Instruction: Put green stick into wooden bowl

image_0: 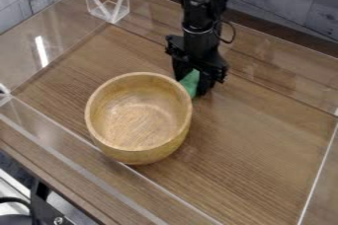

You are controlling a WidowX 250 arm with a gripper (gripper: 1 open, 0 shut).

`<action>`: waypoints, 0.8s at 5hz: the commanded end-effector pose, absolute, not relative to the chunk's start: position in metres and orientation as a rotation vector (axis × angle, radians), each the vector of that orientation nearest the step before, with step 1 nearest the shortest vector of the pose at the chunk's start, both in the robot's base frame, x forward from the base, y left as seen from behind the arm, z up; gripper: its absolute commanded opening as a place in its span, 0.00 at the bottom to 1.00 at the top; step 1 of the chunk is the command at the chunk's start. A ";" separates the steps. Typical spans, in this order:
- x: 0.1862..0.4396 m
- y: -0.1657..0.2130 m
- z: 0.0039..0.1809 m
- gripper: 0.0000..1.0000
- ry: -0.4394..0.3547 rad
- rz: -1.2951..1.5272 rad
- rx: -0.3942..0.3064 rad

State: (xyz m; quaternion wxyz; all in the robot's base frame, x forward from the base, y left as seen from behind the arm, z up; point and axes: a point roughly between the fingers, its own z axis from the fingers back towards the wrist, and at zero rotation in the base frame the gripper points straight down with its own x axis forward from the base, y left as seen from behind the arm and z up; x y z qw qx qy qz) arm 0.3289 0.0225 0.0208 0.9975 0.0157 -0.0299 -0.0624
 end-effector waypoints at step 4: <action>0.334 0.029 0.025 0.00 -0.069 -0.045 0.013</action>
